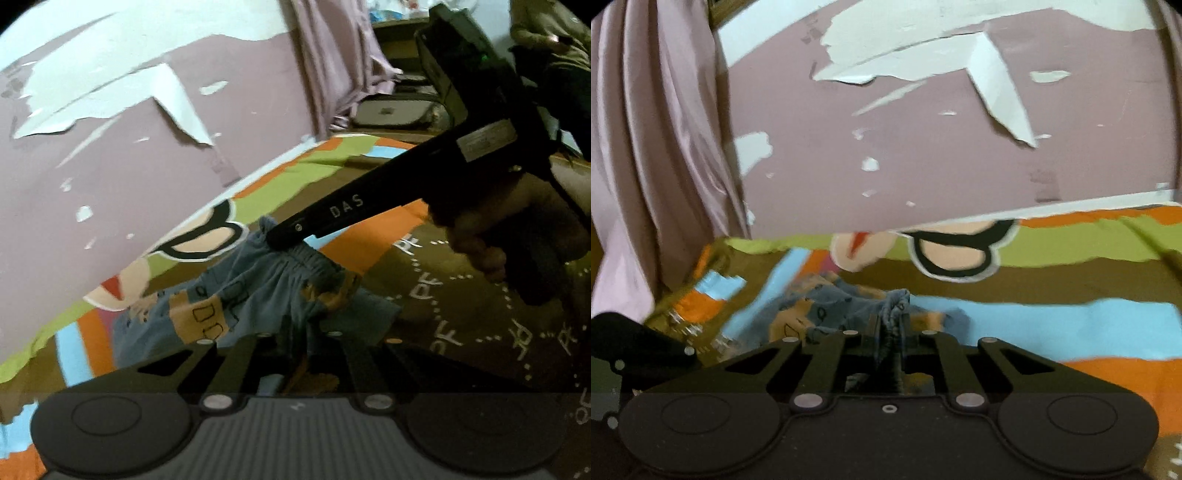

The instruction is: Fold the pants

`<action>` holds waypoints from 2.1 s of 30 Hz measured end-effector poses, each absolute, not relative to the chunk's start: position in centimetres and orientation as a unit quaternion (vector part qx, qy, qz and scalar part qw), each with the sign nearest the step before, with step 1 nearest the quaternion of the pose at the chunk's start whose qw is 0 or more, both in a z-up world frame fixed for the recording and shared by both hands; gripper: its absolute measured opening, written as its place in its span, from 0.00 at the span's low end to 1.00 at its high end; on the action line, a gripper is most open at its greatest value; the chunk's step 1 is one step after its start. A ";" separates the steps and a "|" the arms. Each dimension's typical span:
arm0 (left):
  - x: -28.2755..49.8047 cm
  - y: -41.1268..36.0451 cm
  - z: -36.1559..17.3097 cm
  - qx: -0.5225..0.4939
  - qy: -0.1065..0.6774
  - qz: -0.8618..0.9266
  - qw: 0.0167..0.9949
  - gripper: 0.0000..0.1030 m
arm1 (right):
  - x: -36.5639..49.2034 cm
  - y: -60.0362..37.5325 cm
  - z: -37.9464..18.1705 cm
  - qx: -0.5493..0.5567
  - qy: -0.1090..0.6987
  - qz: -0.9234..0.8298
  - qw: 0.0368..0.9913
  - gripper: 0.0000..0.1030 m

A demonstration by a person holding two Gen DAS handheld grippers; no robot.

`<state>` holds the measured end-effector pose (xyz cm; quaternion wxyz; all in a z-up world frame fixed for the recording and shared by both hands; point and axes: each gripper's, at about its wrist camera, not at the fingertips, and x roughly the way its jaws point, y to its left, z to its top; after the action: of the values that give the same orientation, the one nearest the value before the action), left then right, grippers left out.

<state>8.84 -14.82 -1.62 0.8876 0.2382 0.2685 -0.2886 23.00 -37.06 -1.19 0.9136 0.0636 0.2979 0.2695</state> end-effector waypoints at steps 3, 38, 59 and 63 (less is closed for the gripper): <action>8.9 -16.0 -3.4 0.266 0.281 -0.299 0.872 0.09 | 23.2 -37.2 -3.0 0.038 0.334 0.246 0.909 0.13; 16.5 -7.3 0.5 0.129 0.302 -0.095 0.940 0.85 | 20.8 -32.2 -2.0 -0.170 0.209 0.136 0.953 0.99; 15.7 -5.3 -1.7 0.053 0.379 -0.054 0.922 0.94 | 18.3 -33.9 -2.5 -0.118 0.266 0.173 0.941 0.99; 14.3 -4.3 -3.6 0.034 0.421 -0.039 0.906 0.95 | 17.3 -34.1 -3.6 -0.119 0.328 0.155 0.924 0.99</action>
<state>14.30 -4.25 -3.64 0.9056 0.0338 0.4209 -0.0393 17.30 -34.07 -3.64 0.9240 -0.1191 0.3283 0.1554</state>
